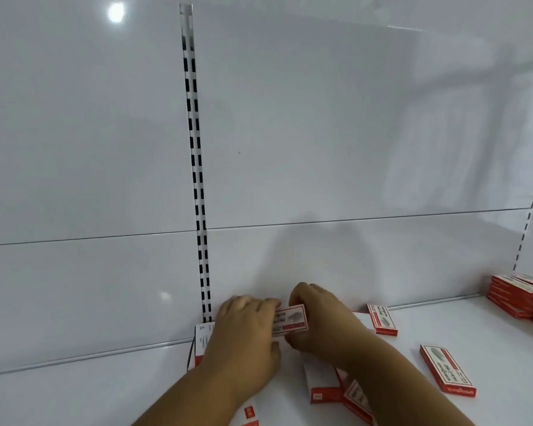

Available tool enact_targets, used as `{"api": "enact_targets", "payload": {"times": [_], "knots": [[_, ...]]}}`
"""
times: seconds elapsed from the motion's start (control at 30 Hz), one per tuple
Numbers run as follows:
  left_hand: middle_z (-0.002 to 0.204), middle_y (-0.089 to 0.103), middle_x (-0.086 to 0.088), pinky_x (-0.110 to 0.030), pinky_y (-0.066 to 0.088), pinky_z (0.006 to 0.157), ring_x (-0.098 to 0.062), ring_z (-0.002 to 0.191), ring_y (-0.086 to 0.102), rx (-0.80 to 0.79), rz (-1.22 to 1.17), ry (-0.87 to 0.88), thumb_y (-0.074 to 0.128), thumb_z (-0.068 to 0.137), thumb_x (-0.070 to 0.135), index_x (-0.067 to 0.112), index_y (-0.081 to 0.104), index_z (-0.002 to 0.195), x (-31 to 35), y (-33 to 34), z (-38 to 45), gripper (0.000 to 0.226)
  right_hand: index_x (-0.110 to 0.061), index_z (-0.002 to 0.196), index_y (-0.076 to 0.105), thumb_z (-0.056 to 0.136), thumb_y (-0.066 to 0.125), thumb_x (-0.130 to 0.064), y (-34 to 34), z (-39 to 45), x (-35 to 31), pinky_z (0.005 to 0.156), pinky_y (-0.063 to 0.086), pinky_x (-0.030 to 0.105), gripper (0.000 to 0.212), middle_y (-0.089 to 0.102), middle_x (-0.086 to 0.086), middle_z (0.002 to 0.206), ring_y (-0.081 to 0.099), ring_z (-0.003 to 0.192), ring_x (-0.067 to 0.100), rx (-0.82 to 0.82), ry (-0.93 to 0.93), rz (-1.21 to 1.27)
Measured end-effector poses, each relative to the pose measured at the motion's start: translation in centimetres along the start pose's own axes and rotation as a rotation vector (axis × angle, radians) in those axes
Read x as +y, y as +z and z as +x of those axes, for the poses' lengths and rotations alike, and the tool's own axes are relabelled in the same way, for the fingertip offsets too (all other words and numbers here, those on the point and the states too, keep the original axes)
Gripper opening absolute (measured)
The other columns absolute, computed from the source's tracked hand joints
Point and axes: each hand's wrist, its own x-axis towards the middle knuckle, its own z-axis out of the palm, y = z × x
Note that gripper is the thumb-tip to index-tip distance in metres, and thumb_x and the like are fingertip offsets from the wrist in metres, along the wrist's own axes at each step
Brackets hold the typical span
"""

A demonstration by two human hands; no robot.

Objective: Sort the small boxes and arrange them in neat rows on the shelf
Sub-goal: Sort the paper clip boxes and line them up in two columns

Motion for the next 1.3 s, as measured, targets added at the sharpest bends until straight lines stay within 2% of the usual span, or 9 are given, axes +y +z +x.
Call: {"api": "enact_targets", "payload": {"times": [0.1,0.27,0.4,0.47,0.57,0.67,0.8,1.03,1.3], "knots": [[0.131,0.046,0.018,-0.019,0.029,0.104,-0.005,0.12,0.037,0.122,-0.065,-0.009,0.057,0.092,0.043,0.038,0.039,0.141,-0.3,-0.5,0.4,0.052,-0.031,0.101,0.055,0.078,0.074,-0.007,-1.0,-0.4,-0.3,0.066,0.056,0.02,0.039,0.069,-0.005,0.096,0.069,0.084,0.005,0.004,0.029,0.458],[0.12,0.061,0.015,-0.007,0.042,0.067,-0.006,0.095,0.056,0.105,-0.328,-0.156,0.06,0.088,0.055,0.033,0.056,0.129,0.2,-1.6,-0.3,0.047,-0.027,0.12,0.054,0.084,0.068,0.005,-3.3,-1.4,-1.8,0.082,0.059,0.032,0.049,0.072,0.004,0.096,0.071,0.09,0.023,-0.029,0.018,0.768],[0.134,0.061,0.01,-0.012,0.044,0.079,-0.015,0.121,0.06,0.065,-0.721,-0.285,0.061,0.093,0.04,0.027,0.054,0.135,1.8,-2.8,-1.4,0.045,-0.033,0.108,0.057,0.087,0.068,-0.014,-5.4,-3.7,-1.1,0.065,0.057,0.022,0.031,0.067,-0.01,0.094,0.068,0.077,0.01,0.069,0.136,0.369],[0.123,0.067,0.008,-0.023,0.05,0.088,-0.012,0.111,0.064,0.006,-0.876,-0.301,0.06,0.095,0.037,0.027,0.057,0.13,2.9,-3.1,-2.2,0.037,-0.037,0.107,0.058,0.086,0.07,-0.035,-6.2,-5.8,-0.6,0.067,0.054,0.019,0.024,0.062,-0.017,0.096,0.063,0.079,0.004,0.019,0.225,0.059],[0.091,0.07,0.008,-0.019,0.047,0.067,-0.004,0.075,0.063,-0.12,-1.064,-0.32,0.056,0.097,0.034,0.029,0.061,0.121,4.7,-2.4,-3.3,0.025,-0.038,0.124,0.054,0.074,0.07,-0.061,-6.2,-8.8,-0.3,0.085,0.049,0.024,0.057,0.059,-0.014,0.118,0.055,0.101,0.007,-0.202,0.372,-0.212],[0.092,0.071,0.005,-0.026,0.05,0.068,-0.009,0.078,0.065,-0.16,-1.127,-0.334,0.054,0.098,0.033,0.027,0.063,0.121,5.6,-1.4,-3.7,0.025,-0.04,0.14,0.039,0.067,0.071,-0.069,-5.0,-10.2,-0.4,0.1,0.044,0.034,0.084,0.053,-0.009,0.135,0.048,0.118,0.016,-0.281,0.441,-0.31],[0.092,0.072,0.007,-0.021,0.048,0.063,-0.01,0.077,0.066,-0.168,-1.129,-0.339,0.051,0.1,0.032,0.032,0.06,0.114,5.9,-1.3,-4.1,0.017,-0.035,0.144,0.036,0.069,0.077,-0.056,-3.9,-11.0,0.0,0.103,0.045,0.033,0.088,0.046,-0.011,0.139,0.048,0.123,0.016,-0.021,0.4,-0.221],[0.084,0.071,0.007,-0.021,0.048,0.066,-0.007,0.07,0.063,-0.147,-1.078,-0.328,0.046,0.101,0.039,0.035,0.058,0.117,5.7,-2.2,-4.4,0.021,-0.032,0.136,0.045,0.074,0.083,-0.022,-4.0,-12.7,0.6,0.074,0.046,0.001,0.074,0.043,-0.015,0.12,0.058,0.1,0.0,0.347,0.238,0.17],[0.108,0.072,0.01,-0.021,0.054,0.075,-0.011,0.089,0.07,-0.129,-0.947,-0.245,0.056,0.098,0.03,0.039,0.047,0.12,8.6,-3.8,-3.6,0.026,-0.029,0.125,0.057,0.071,0.086,-0.022,-6.5,-14.9,2.4,0.079,0.053,0.022,0.061,0.075,-0.006,0.095,0.072,0.087,0.01,0.503,0.338,0.831]]}}
